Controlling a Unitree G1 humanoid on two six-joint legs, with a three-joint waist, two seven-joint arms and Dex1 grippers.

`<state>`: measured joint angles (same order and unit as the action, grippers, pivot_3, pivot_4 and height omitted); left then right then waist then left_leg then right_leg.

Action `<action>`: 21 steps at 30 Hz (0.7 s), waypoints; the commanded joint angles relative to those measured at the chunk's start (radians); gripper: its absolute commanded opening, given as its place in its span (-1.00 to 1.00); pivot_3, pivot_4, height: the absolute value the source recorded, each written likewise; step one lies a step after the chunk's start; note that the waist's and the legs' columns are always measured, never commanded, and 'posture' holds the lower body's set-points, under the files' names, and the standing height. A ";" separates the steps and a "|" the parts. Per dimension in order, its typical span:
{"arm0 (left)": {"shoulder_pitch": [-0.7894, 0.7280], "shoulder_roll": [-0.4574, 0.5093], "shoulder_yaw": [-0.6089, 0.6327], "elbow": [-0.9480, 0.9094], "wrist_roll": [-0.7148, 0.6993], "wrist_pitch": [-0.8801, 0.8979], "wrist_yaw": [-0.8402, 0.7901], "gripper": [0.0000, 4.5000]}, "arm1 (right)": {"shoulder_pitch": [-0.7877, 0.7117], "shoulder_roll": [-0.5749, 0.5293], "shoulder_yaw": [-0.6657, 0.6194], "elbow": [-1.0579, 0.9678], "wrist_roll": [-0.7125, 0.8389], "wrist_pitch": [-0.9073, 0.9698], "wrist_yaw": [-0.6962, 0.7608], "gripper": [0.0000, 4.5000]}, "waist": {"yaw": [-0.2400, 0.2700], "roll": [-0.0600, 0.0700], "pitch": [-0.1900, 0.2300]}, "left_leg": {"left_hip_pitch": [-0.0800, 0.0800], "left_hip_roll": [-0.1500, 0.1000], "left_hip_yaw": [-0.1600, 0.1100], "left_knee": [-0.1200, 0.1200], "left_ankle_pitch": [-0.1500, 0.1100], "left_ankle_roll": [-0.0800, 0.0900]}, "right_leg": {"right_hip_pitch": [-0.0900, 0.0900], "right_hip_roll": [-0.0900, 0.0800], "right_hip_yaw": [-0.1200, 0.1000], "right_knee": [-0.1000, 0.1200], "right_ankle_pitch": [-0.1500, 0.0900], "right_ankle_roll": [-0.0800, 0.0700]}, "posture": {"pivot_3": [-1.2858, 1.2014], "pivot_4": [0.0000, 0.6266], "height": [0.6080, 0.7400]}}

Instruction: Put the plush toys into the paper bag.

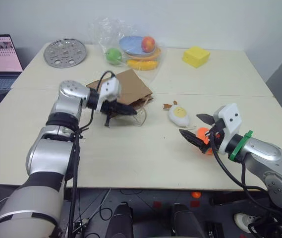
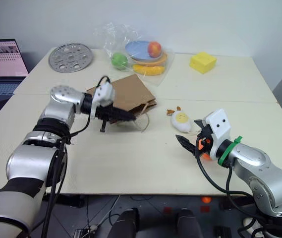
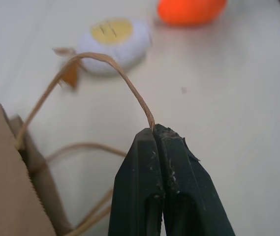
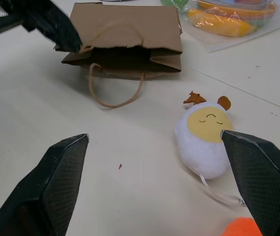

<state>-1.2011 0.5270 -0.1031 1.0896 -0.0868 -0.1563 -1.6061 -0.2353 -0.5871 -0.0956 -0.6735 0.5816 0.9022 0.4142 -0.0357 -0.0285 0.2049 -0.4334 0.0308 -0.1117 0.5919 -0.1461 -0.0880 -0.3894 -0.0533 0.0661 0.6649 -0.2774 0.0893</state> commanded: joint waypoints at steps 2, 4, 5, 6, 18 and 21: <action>-0.025 0.047 0.061 -0.143 -0.125 0.258 -0.008 -0.98 | -0.030 0.007 0.036 0.000 -0.010 -0.031 0.015 1.00 | -0.005 0.000 0.000 | 0.000 0.000 0.000 0.000 0.000 0.000 | 0.000 0.000 0.000 0.000 0.000 0.000 | 0.03 -0.52 1.00; -0.016 0.054 0.091 -0.181 -0.150 0.325 -0.002 -0.98 | -0.081 0.032 0.106 0.047 -0.051 -0.051 0.010 1.00 | -0.016 0.000 0.000 | 0.000 0.000 0.000 0.000 0.000 0.000 | 0.000 0.000 0.000 0.000 0.000 0.000 | 0.03 -0.52 1.00; -0.008 0.062 0.095 -0.202 -0.159 0.343 -0.003 -0.98 | -0.110 0.053 0.135 0.075 -0.063 -0.061 0.008 1.00 | -0.022 0.000 0.000 | 0.000 0.000 0.000 0.000 0.000 0.000 | 0.000 0.000 0.000 0.000 0.000 0.000 | 0.03 -0.52 1.00; -0.007 0.064 0.108 -0.217 -0.167 0.364 0.003 -0.99 | -0.145 0.089 0.160 0.113 -0.063 -0.069 0.011 0.92 | -0.023 0.000 0.000 | 0.001 0.000 0.000 0.000 0.000 0.000 | 0.000 0.000 0.000 0.001 0.000 0.000 | 0.03 -0.52 1.00; 0.148 0.116 0.104 -0.551 -0.278 0.544 -0.008 -1.00 | -0.485 0.305 0.304 0.581 -0.210 -0.327 0.152 -0.89 | -0.023 0.001 0.001 | 0.001 0.000 -0.001 -0.002 0.000 0.000 | -0.001 0.000 -0.001 0.002 0.002 -0.003 | 0.03 -0.52 1.00; 0.184 0.130 0.115 -0.606 -0.289 0.569 -0.001 -1.00 | -0.477 0.256 0.292 0.540 -0.157 -0.299 0.268 -0.99 | -0.016 0.001 0.001 | 0.001 0.000 -0.001 -0.002 0.000 0.000 | -0.001 0.000 -0.002 0.001 0.002 -0.003 | 0.03 -0.52 1.00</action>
<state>-1.0143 0.6401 -0.0058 0.5348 -0.3534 0.4041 -1.6051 -0.7149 -0.3101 0.2185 -0.0887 0.3937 0.6113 0.6234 -0.0514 -0.0275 0.2056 -0.4327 0.0310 -0.1131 0.5896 -0.1461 -0.0882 -0.3900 -0.0530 0.0644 0.6660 -0.2750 0.0858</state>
